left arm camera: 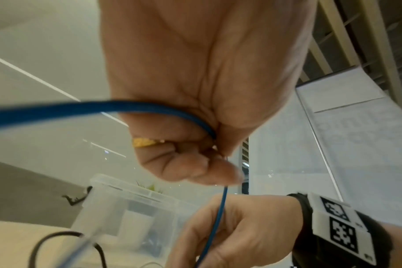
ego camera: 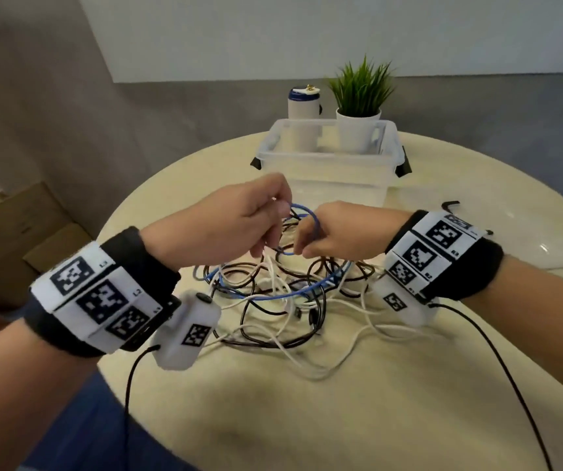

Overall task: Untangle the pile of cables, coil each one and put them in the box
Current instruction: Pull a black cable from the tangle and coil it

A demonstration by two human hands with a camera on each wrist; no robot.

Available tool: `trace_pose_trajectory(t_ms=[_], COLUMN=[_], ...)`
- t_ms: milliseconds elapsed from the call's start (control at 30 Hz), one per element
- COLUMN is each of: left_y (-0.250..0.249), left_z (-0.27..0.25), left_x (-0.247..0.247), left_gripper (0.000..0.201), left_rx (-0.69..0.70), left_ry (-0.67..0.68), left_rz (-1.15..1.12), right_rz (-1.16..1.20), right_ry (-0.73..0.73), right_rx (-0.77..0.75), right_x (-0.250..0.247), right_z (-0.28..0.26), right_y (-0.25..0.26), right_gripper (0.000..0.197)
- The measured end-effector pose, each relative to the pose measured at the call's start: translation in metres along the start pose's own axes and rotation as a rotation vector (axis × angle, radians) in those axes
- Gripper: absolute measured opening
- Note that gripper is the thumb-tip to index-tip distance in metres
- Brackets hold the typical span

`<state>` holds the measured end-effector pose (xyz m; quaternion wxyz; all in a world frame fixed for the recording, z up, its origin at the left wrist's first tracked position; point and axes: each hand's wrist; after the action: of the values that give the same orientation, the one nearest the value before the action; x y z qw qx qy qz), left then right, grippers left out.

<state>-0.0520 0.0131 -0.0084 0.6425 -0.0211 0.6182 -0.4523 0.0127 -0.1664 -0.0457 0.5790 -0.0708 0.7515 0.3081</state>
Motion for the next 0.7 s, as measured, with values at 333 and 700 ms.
trace_pose_trajectory(t_ms=[333,700], left_y=[-0.01,-0.001], left_z=[-0.044,-0.032], left_x=[-0.013,-0.014], left_gripper=[0.013,0.018], left_rx=[-0.057,-0.104], left_ry=[-0.017,-0.421], left_rz=[0.278,-0.066], right_rz=[0.455,0.205], right_ry=[-0.407,-0.183], right_rx=[0.052,0.132], right_x=[-0.021,0.005], right_z=[-0.027,-0.044], right_y=[0.029,0.023], right_gripper=[0.008,0.011])
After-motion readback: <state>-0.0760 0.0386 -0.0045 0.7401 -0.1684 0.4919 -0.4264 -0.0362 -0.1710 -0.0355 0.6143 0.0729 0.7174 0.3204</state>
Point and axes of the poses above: each hand's wrist, its own z-axis towards the middle knuckle, its own x-axis out of the palm, y = z × x, and after that the axes turned 8 degrees about x, right-handed
